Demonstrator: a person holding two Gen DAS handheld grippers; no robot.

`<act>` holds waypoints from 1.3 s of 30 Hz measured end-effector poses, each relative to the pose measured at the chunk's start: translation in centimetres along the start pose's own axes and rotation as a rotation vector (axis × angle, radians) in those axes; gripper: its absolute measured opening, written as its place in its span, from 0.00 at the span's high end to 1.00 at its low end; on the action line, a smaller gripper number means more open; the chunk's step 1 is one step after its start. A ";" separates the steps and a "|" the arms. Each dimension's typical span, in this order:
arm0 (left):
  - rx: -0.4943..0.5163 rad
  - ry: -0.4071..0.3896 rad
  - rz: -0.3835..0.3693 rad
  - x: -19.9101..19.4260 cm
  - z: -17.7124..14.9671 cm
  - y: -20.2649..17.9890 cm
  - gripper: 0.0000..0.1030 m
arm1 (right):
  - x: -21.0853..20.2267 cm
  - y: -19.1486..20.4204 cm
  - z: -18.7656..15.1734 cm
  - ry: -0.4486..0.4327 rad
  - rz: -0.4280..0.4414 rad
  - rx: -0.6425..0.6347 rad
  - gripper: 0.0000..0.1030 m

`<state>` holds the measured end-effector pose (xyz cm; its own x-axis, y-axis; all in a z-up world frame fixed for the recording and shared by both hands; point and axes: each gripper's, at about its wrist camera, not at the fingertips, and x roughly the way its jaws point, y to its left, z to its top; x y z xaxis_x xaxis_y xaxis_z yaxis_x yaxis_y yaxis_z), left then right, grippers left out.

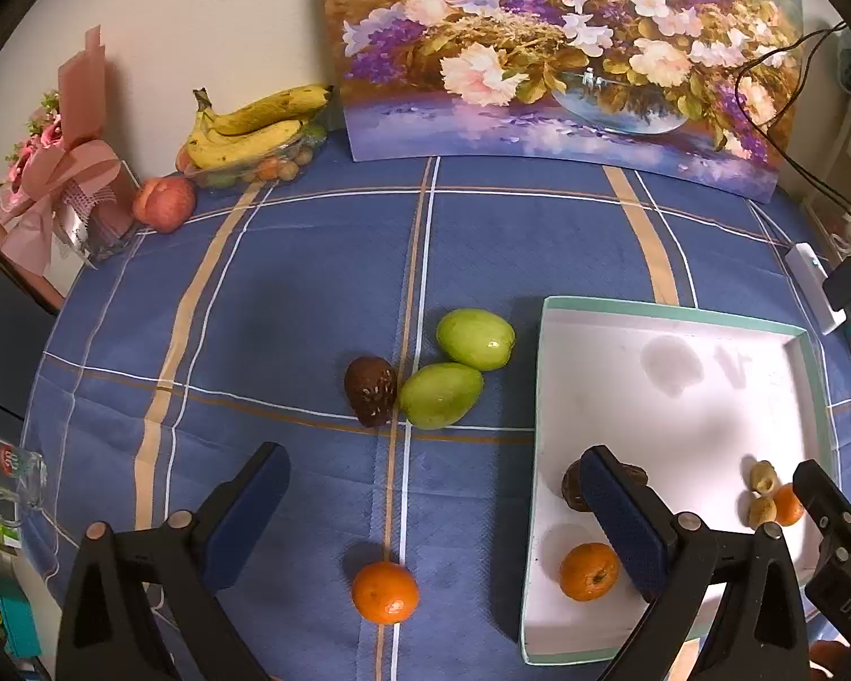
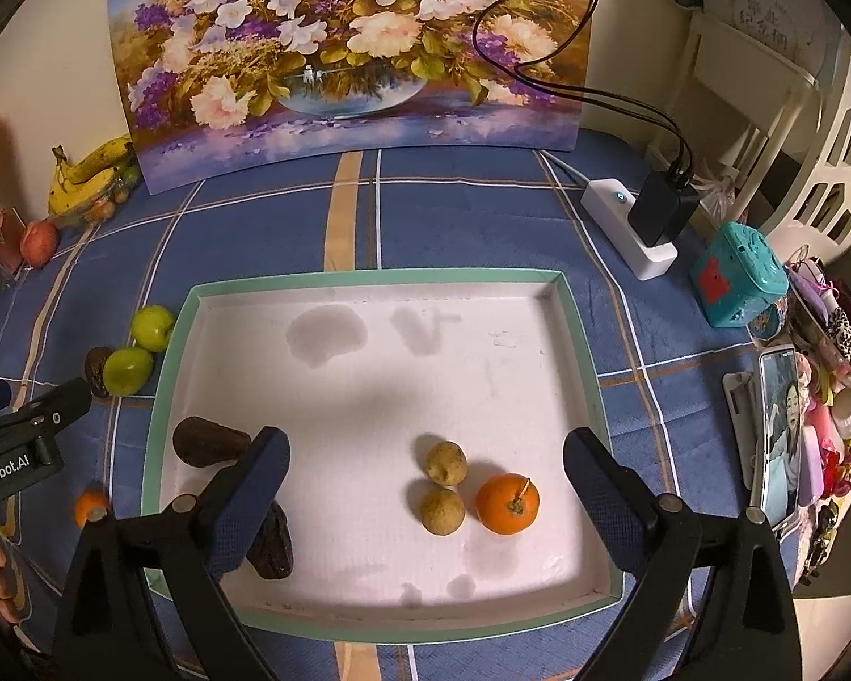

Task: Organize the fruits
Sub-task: 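Withdraw both open tools from the tray toward the remaining fruit, then move left tool to the mandarin on the cloth and close on it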

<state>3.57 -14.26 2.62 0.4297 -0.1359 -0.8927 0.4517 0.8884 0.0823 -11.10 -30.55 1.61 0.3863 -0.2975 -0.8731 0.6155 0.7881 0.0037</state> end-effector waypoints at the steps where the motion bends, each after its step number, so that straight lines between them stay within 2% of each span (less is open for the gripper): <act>1: -0.001 0.000 0.000 0.0 0.0 0.1 0.00 | 0.0 0.0 0.0 -0.004 0.001 0.000 0.05; 24: -0.047 -0.009 0.011 -1.4 -1.8 3.5 0.00 | -0.8 3.1 -1.6 0.022 0.093 0.040 0.05; 28: -0.073 0.002 0.013 -1.5 -2.6 4.9 0.00 | -1.0 4.0 -2.4 0.032 0.129 0.044 0.05; 34: -0.126 0.024 0.021 -1.0 -3.6 7.6 0.00 | -1.4 5.4 -3.3 0.044 0.139 0.015 0.05; 39: -0.156 0.061 -0.009 -0.2 -4.5 8.6 0.00 | -1.4 6.3 -3.8 0.057 0.148 0.011 0.05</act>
<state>3.84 -4.59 1.54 0.3760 -0.1211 -0.9187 0.3264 0.9452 0.0090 -10.40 -23.13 0.97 0.4338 -0.1472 -0.8889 0.5621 0.8152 0.1393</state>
